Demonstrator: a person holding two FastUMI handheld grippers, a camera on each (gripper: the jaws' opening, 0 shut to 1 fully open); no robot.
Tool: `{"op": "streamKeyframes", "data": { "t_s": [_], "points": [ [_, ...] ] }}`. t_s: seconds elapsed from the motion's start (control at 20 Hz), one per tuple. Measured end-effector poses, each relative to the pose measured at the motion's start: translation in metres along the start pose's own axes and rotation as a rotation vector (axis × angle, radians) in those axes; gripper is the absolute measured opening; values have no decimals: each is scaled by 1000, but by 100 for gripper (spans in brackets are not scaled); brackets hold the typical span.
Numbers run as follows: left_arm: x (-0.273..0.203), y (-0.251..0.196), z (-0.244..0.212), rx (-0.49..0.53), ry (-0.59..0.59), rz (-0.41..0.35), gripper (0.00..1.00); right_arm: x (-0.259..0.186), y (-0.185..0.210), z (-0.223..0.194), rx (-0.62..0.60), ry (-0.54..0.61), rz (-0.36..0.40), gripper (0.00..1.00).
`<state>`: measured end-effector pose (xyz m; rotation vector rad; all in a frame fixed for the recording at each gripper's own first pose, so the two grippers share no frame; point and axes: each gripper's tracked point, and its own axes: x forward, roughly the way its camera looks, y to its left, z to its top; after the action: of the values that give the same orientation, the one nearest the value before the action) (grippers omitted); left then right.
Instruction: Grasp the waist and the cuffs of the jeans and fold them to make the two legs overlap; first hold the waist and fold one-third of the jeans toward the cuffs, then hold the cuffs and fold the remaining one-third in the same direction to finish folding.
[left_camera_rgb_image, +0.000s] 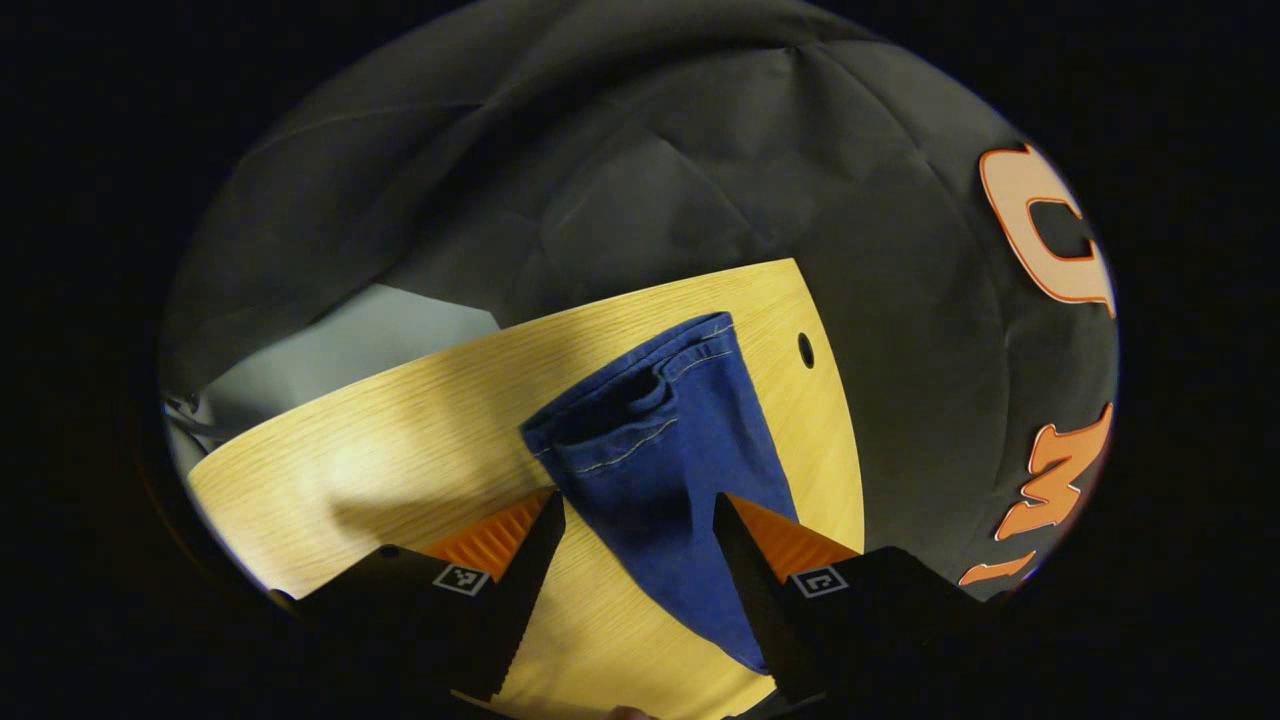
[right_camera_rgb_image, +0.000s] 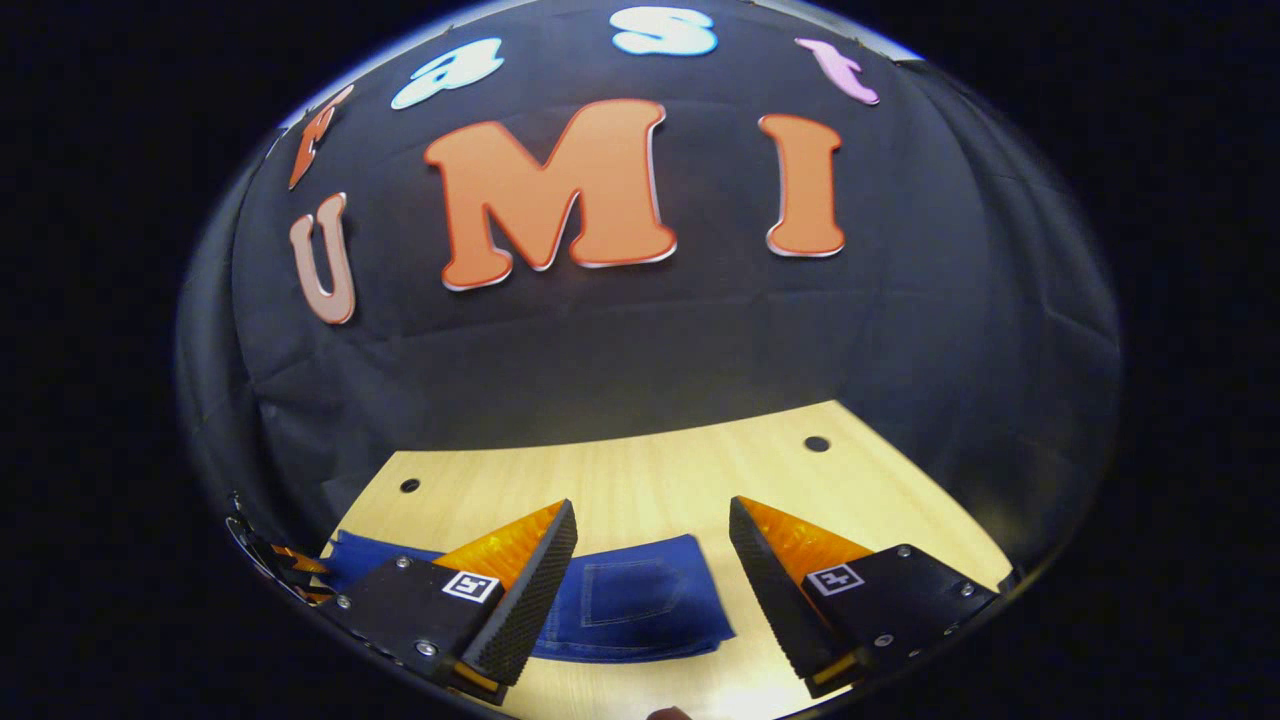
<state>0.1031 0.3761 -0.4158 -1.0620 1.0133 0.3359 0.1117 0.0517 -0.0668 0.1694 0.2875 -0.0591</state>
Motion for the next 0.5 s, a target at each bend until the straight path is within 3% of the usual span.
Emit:
{"op": "streamKeyframes", "data": {
  "t_s": [0.2, 0.25, 0.35, 0.45, 0.5],
  "points": [
    [10, -2, 5, 5, -2, -54, 88, -25, -40, 37, -19, -96, -114, 96],
    [14, -1, 5, -12, -1, -73, 77, -34, -50, 43, -41, -111, -147, 96],
    [24, 4, 7, -44, 14, -98, 67, -50, -69, 56, -79, -143, -206, 96],
    [36, 7, 8, -84, 26, -119, 44, -62, -80, 65, -74, -167, -240, 96],
    [37, 3, 7, -111, 28, -142, 37, -67, -85, 63, -61, -163, -252, 96]
  ]
}}
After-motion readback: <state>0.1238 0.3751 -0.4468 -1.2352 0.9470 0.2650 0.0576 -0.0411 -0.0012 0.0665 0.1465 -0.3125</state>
